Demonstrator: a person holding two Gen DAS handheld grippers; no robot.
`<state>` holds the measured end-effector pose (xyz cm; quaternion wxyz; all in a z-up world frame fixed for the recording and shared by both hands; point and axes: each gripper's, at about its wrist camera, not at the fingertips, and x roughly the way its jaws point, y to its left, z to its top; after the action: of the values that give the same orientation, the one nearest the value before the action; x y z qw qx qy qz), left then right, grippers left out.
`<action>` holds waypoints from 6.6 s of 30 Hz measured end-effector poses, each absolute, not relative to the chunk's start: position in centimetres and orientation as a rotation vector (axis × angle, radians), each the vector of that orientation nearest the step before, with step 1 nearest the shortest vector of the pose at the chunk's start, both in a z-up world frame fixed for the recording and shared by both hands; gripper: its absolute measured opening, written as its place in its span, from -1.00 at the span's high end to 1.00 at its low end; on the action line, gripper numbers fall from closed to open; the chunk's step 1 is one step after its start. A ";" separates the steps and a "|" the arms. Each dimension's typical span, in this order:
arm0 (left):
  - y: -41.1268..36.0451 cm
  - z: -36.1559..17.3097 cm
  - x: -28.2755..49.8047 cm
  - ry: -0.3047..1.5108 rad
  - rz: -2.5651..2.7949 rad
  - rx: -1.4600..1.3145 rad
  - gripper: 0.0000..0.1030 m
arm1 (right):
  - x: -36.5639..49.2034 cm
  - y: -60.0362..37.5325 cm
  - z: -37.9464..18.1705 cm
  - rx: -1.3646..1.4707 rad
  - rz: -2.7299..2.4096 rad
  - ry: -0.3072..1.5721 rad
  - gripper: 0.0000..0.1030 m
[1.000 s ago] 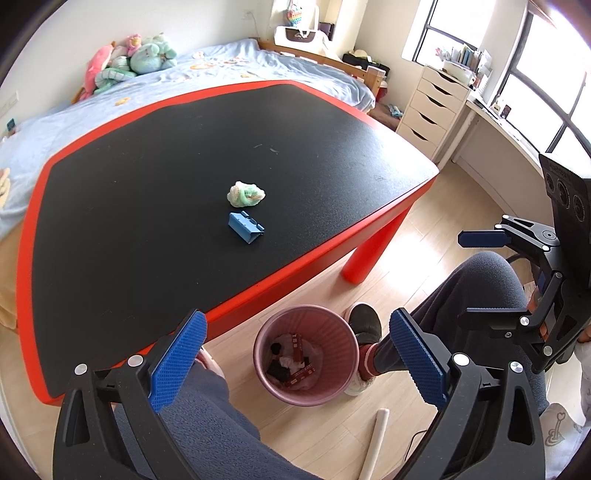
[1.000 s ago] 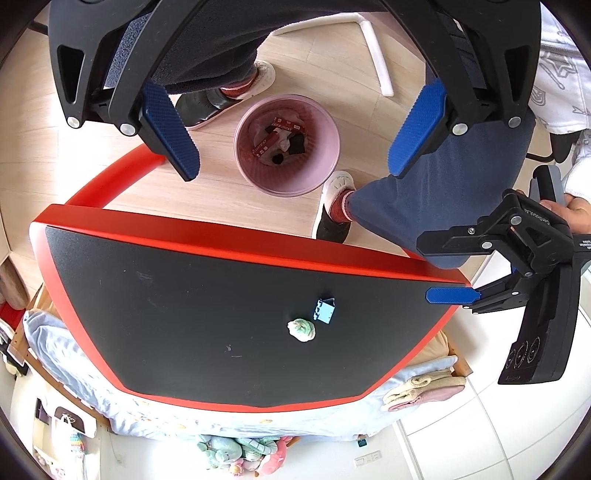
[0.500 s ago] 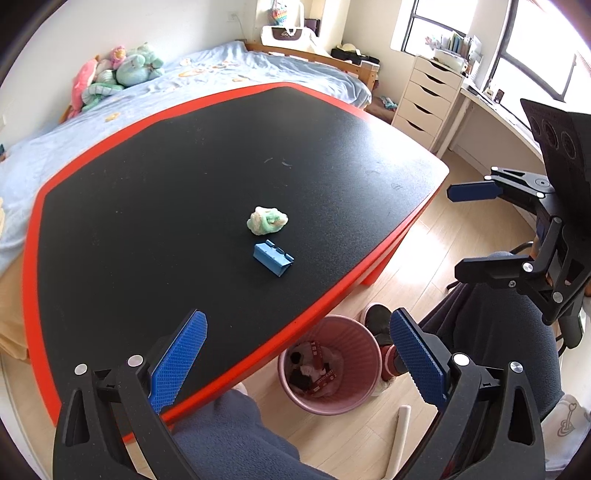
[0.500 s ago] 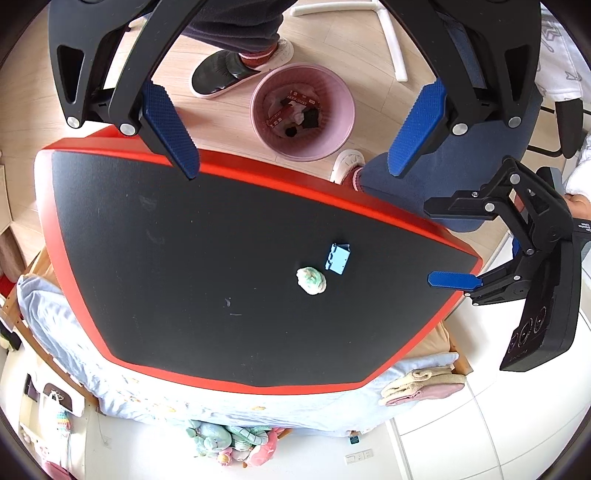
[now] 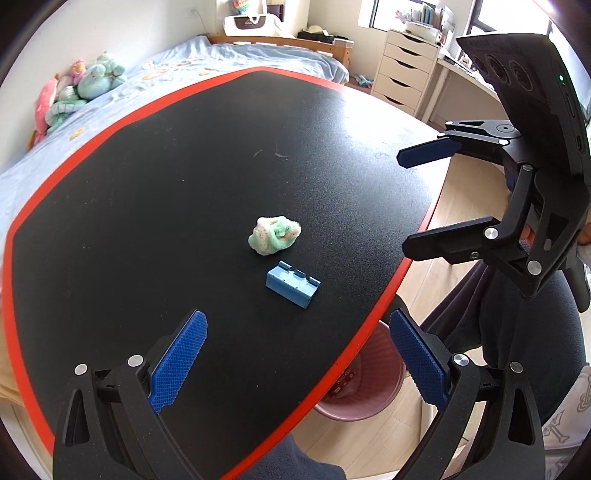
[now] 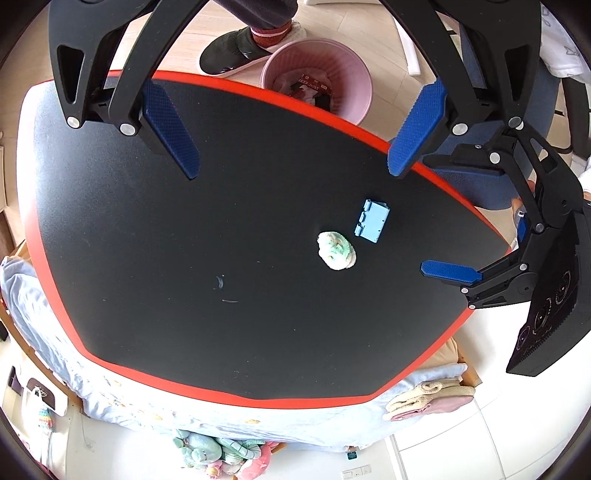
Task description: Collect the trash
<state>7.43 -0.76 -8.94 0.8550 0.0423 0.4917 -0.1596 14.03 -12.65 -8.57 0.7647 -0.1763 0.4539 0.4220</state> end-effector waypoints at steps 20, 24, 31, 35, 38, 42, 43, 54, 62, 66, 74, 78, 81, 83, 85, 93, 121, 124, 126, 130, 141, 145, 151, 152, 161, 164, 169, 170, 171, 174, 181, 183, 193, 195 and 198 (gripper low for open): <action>-0.6 -10.8 9.3 1.007 -0.462 0.154 -0.58 | 17.6 -7.7 -11.3 -0.483 0.980 0.942 -0.94; -0.6 -10.7 9.6 1.001 -0.479 0.167 -0.50 | 18.1 -6.6 -11.5 -0.516 1.011 0.936 -0.55; -0.8 -10.5 9.4 0.984 -0.472 0.183 -0.18 | 18.3 -5.3 -11.2 -0.541 1.048 0.899 -0.12; -0.6 -10.5 10.1 0.984 -0.457 0.183 0.20 | 18.2 -4.9 -11.2 -0.537 1.057 0.890 0.15; -0.5 -10.4 10.1 0.992 -0.442 0.182 0.39 | 18.1 -4.7 -11.1 -0.540 1.063 0.882 0.47; -0.6 -10.1 10.2 1.011 -0.415 0.161 0.39 | 18.1 -4.8 -11.1 -0.534 1.047 0.882 0.64; -0.6 -10.1 10.3 1.016 -0.405 0.151 0.39 | 18.1 -4.8 -11.1 -0.530 1.040 0.884 0.64; -1.7 -7.4 8.9 1.002 -0.308 0.083 0.39 | 16.6 -7.9 -8.2 -0.445 0.982 0.890 0.65; -2.2 -4.8 6.2 0.987 -0.255 0.065 0.39 | 12.8 -11.6 -5.3 -0.371 0.953 0.897 0.65; -2.9 -3.8 4.5 0.969 -0.239 0.043 0.39 | 10.4 -13.6 -4.5 -0.348 0.952 0.899 0.65; -4.0 -3.5 1.8 0.955 -0.226 -0.002 0.39 | 6.1 -17.3 -4.2 -0.312 0.942 0.913 0.65; -4.6 -3.7 0.9 0.953 -0.227 -0.022 0.39 | 4.5 -18.9 -4.7 -0.291 0.935 0.932 0.65; -5.2 -4.0 0.2 0.958 -0.234 -0.026 0.39 | 3.7 -19.5 -5.1 -0.286 0.936 0.946 0.65; -5.5 -4.2 -0.3 0.962 -0.241 -0.025 0.39 | 3.3 -19.9 -5.3 -0.284 0.935 0.952 0.65; -5.7 -4.4 -0.4 0.964 -0.246 -0.026 0.39 | 3.2 -19.9 -5.3 -0.281 0.933 0.954 0.65; -5.9 -4.3 -0.6 0.962 -0.256 -0.026 0.39 | 2.7 -20.3 -5.3 -0.281 0.934 0.942 0.65; -4.5 -4.0 -1.0 0.946 -0.171 -0.086 -0.85 | 3.4 -20.9 -6.0 -0.241 0.862 0.973 -0.84; -4.1 -3.6 -0.9 0.937 -0.159 -0.090 -0.85 | 3.6 -20.7 -5.6 -0.244 0.859 0.964 -0.84; -3.6 -3.1 -0.8 0.928 -0.140 -0.091 -0.85 | 4.0 -20.7 -4.9 -0.243 0.851 0.949 -0.86; -2.5 -2.1 -0.3 0.911 -0.101 -0.109 -0.85 | 5.1 -20.2 -3.5 -0.228 0.832 0.923 -0.86; 1.0 1.8 1.7 0.828 0.039 -0.125 -0.85 | 9.3 -17.9 1.7 -0.216 0.795 0.812 -0.92; 2.1 2.5 2.3 0.815 0.090 -0.146 -0.87 | 10.5 -17.3 2.9 -0.203 0.788 0.788 -0.93; 2.9 2.5 3.0 0.823 0.122 -0.157 -0.88 | 11.3 -16.1 3.2 -0.217 0.791 0.779 -0.93; 2.9 2.5 3.0 0.825 0.124 -0.161 -0.88 | 11.3 -15.9 3.1 -0.219 0.793 0.780 -0.93; 3.0 2.6 2.8 0.817 0.160 -0.145 -0.88 | 11.4 -15.2 2.8 -0.235 0.795 0.789 -0.93; 2.8 2.6 2.9 0.822 0.160 -0.144 -0.88 | 11.5 -15.2 2.6 -0.240 0.788 0.793 -0.93; 2.6 2.6 3.0 0.825 0.159 -0.140 -0.88 | 11.6 -15.2 2.7 -0.242 0.784 0.790 -0.93; 2.6 2.7 3.0 0.825 0.158 -0.141 -0.88 | 11.6 -15.2 2.7 -0.244 0.784 0.789 -0.93; 2.6 2.7 3.0 0.825 0.158 -0.141 -0.88 | 11.6 -15.1 2.8 -0.246 0.784 0.788 -0.93; 2.6 2.7 3.0 0.824 0.158 -0.140 -0.88 | 11.5 -15.1 2.8 -0.248 0.783 0.785 -0.93; 2.5 2.6 2.9 0.823 0.155 -0.139 -0.88 | 11.5 -15.1 2.9 -0.251 0.782 0.783 -0.93; 2.5 2.6 2.9 0.823 0.155 -0.139 -0.88 | 11.4 -15.1 2.9 -0.250 0.783 0.784 -0.93; 2.5 2.4 2.8 0.828 0.153 -0.138 -0.88 | 11.5 -15.0 2.8 -0.258 0.782 0.790 -0.93; 2.6 2.4 2.7 0.829 0.153 -0.138 -0.88 | 11.4 -14.9 2.7 -0.261 0.781 0.792 -0.93; 2.5 2.3 2.6 0.830 0.152 -0.138 -0.88 | 11.3 -14.8 2.5 -0.262 0.781 0.794 -0.93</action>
<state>2.63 2.54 2.26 0.9100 -0.0669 0.4025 0.0736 11.34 -14.79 2.54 0.8408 -0.1239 0.3757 0.3694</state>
